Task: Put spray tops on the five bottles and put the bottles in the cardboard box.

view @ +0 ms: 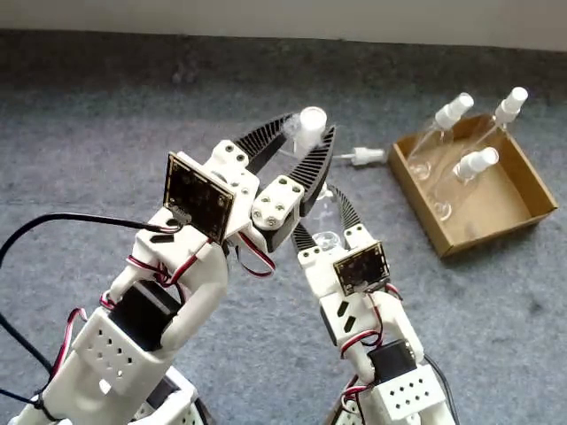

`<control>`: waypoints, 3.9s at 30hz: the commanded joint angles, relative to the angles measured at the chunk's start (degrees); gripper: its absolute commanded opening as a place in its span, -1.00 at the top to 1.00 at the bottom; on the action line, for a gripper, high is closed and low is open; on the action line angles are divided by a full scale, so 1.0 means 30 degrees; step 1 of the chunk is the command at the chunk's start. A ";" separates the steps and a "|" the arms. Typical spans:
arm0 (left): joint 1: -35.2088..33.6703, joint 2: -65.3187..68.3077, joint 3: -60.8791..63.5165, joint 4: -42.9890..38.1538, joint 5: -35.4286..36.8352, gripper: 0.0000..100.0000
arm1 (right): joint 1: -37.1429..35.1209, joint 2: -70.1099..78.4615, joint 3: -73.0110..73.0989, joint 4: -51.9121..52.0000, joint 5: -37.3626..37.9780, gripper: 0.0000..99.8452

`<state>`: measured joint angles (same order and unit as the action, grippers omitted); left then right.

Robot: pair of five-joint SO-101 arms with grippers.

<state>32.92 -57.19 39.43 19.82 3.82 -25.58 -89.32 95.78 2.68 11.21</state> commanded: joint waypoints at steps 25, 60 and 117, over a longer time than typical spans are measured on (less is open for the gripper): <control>0.0601 0.0132 -0.6755 0.3956 0.1465 0.99 | -0.0220 -0.0161 0.1773 -0.0513 0.0176 0.78; -0.0777 0.0161 -0.3766 0.2520 0.1582 0.99 | -0.0220 -0.0161 0.1744 -0.0513 0.0176 0.78; -0.0190 -0.0015 0.6374 -0.3370 0.4689 0.99 | 0.0454 -0.0161 0.0835 -0.0513 -0.1524 0.78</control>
<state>33.01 -57.19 59.03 9.54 17.10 -25.23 -89.23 95.78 2.68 9.45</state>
